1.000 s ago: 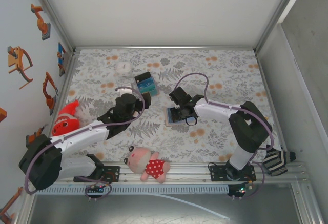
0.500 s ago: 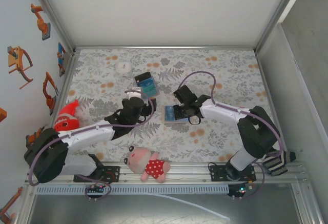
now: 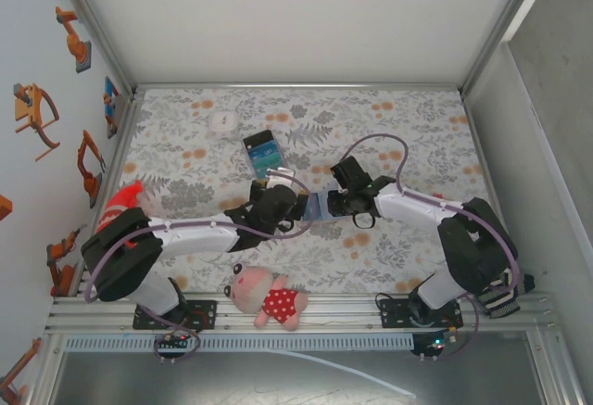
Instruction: Take the credit cards out of the card holder
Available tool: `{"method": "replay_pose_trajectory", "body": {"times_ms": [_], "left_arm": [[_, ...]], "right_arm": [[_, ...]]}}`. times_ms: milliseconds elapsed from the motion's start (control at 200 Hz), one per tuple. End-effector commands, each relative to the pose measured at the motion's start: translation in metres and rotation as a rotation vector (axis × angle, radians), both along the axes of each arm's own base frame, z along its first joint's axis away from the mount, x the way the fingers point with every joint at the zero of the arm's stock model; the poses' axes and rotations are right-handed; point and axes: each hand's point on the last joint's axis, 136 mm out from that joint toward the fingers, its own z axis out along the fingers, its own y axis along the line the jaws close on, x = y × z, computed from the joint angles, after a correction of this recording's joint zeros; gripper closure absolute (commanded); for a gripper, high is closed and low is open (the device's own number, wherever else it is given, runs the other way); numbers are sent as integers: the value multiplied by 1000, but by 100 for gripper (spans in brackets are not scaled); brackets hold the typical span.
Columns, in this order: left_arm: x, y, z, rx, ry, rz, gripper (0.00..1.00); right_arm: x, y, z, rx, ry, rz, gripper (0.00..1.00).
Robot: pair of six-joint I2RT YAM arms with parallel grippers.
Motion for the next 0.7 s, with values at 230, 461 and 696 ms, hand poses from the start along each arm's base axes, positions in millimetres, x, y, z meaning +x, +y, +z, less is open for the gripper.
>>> {"method": "replay_pose_trajectory", "body": {"times_ms": [230, 461, 696], "left_arm": [[-5, -4, -18, 72, 31, 59, 3], [-5, 8, -29, 136, 49, 99, 3], [-5, 5, -37, 145, 73, 109, 3]], "right_arm": [[8, -28, -5, 43, 15, -112, 73], [9, -39, -1, 114, 18, -168, 73], [12, -28, 25, 206, -19, -172, 73]]}}
